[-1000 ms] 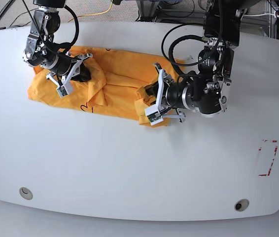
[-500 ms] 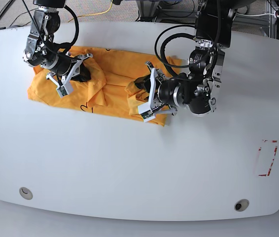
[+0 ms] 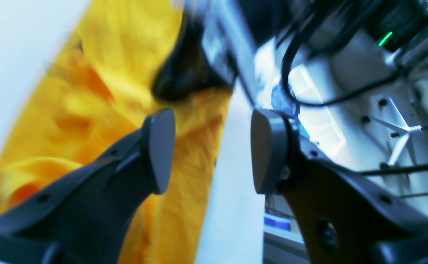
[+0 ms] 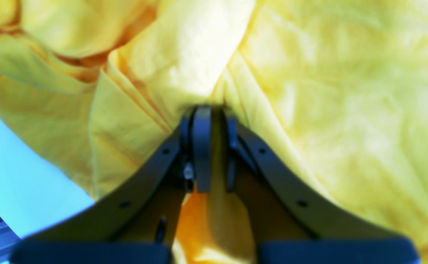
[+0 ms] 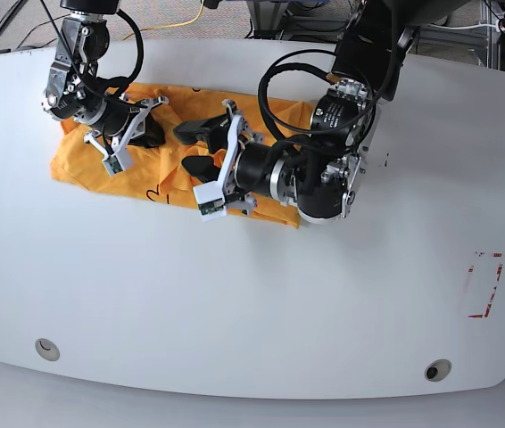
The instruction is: Layout the t-shirt on the table in an organized manner, then fold the t-shirt properly
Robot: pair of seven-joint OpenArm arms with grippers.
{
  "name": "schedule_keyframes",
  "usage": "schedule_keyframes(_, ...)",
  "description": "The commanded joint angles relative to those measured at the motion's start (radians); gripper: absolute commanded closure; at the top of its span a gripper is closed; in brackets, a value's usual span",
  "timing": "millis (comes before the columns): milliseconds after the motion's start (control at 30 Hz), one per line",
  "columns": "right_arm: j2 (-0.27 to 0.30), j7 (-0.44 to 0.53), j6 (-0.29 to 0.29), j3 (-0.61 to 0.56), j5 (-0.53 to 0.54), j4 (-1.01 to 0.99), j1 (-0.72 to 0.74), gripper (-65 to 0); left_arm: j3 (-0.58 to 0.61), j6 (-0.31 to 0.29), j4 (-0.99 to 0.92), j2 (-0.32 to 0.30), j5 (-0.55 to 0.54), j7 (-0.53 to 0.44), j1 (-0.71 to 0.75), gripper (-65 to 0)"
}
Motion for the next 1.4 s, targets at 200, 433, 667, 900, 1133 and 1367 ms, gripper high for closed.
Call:
schedule_keyframes(200,0.009,-0.026,-0.007,0.001,-0.035,0.007,0.001,-5.1,-0.156,-0.001,0.017,-0.1,0.032,-0.006,-0.061,-31.3)
schedule_keyframes(433,0.007,-0.026,-0.007,0.001,-0.034,0.008,-0.001,-5.1,-0.203,-0.001,0.017,-0.24,0.075,-0.023,-0.064,-31.3)
schedule_keyframes(667,0.007,-0.026,-0.007,0.001,-0.031,0.008,-0.001,-5.1,-0.202,-0.001,0.013,-0.297,0.082,-0.073,-0.028,-31.3)
schedule_keyframes(900,0.007,-0.026,-0.007,0.001,-0.029,0.008,-0.003,-5.1,-0.165,-0.001,0.011,-0.272,0.202,-0.096,0.006,-29.7)
schedule_keyframes(1133,0.007,-0.026,-0.007,0.001,-0.029,0.008,-0.003,-5.1,-0.053,-0.001,0.016,-0.215,0.323,-0.089,0.028,-18.6)
schedule_keyframes(1367,0.007,-0.026,-0.007,0.001,-0.031,0.008,-0.001,-5.1,0.088,-0.001,0.019,-0.194,0.274,-0.063,0.012,-17.6)
